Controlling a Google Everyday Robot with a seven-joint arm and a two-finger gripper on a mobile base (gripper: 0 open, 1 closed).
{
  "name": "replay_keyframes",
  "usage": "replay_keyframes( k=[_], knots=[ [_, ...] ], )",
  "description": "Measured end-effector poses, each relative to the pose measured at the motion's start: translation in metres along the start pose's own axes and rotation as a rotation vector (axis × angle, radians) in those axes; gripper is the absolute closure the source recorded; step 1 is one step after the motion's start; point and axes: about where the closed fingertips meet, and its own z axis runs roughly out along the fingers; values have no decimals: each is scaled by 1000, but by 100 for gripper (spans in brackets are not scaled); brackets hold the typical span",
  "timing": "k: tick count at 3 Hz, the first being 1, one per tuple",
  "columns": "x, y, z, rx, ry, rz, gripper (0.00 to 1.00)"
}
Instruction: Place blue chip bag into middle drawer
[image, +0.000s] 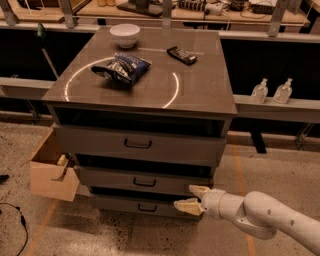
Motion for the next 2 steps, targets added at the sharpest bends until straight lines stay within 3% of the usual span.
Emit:
replay_keyframes(
  k=[2],
  knots=[
    [-20,-10,34,29,-82,24,85]
  ],
)
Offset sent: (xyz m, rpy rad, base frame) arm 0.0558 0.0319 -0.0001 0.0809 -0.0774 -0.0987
